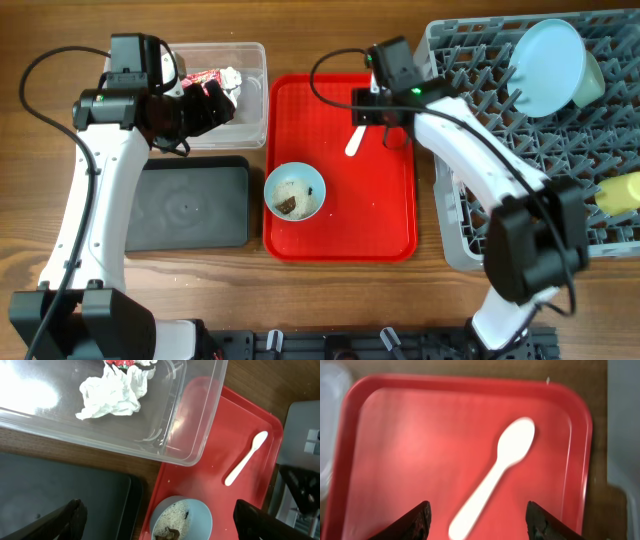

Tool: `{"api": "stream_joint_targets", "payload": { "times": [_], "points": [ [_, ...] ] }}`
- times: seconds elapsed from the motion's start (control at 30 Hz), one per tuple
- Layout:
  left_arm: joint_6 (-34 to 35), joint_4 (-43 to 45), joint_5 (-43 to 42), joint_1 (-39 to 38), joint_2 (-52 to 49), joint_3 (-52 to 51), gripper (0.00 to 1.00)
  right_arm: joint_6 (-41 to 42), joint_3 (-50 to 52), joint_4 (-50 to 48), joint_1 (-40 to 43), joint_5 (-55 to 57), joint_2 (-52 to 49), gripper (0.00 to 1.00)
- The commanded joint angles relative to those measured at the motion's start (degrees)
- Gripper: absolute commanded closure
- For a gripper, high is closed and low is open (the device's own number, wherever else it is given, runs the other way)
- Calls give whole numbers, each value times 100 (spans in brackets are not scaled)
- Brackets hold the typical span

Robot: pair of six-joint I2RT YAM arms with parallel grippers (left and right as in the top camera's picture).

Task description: Sort waste into correct bins and load items into the dishwasher rack

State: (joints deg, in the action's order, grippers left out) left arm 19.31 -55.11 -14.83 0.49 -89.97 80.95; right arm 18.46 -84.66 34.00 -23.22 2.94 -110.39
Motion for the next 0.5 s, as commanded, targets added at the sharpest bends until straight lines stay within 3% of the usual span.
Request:
{"api": "stream_joint_targets", "payload": {
  "times": [0.0,0.13,0.47],
  "points": [
    [-90,4,13,9,72,15,5,756,-387,-11,-24,656,-431,38],
    [-90,7,13,9,72,15,5,1174,-387,-68,-24,625,-813,38],
    [-90,11,13,9,72,15,5,1311,-385,-74,-24,627,-1377,41]
  ]
}}
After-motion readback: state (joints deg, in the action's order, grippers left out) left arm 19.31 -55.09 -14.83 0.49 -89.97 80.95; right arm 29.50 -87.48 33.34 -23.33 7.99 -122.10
